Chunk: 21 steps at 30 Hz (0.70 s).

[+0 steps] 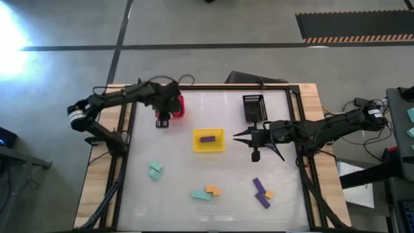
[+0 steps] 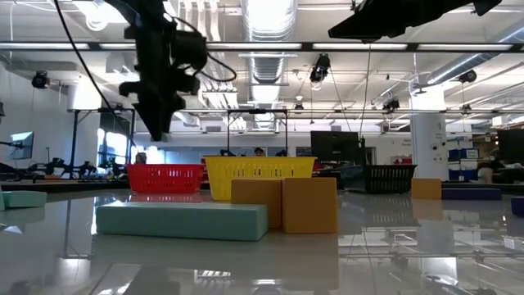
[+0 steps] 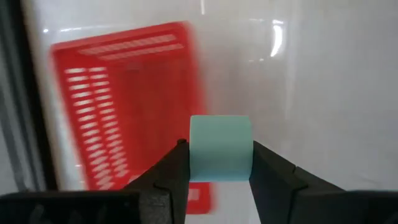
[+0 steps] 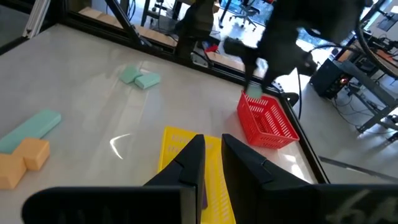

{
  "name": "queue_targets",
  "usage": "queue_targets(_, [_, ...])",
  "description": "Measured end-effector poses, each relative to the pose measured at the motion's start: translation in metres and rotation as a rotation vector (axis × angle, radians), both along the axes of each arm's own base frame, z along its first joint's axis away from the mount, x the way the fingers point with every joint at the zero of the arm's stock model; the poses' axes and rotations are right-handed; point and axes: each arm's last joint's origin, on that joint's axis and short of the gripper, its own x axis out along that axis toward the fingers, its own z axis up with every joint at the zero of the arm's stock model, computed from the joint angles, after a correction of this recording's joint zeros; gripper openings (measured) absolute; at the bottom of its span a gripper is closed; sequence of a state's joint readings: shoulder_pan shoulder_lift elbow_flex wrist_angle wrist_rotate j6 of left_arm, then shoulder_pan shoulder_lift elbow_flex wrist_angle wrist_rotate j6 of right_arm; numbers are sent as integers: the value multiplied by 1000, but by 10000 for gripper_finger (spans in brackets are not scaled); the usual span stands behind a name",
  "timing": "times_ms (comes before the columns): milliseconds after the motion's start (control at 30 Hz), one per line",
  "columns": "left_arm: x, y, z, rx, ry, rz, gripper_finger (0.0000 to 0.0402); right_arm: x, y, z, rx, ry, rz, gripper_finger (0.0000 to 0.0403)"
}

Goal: Sort & place blocks by color
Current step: Put the light blue block into the red bin

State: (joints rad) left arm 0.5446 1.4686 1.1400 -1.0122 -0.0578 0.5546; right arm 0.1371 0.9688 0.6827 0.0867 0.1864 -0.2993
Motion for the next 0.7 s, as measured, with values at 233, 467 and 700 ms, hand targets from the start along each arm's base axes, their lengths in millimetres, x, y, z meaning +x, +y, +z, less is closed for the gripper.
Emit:
queue_targets(233, [-3, 45, -23, 26, 11, 30, 114, 0, 0, 0, -7, 1, 1, 43])
queue_targets(467, [5, 66, -49, 6, 64, -3, 114, 0, 0, 0, -11, 1, -9, 43])
queue_targets(700, [11, 73, -64, -4, 92, -13, 117, 0, -1, -1, -16, 5, -23, 43])
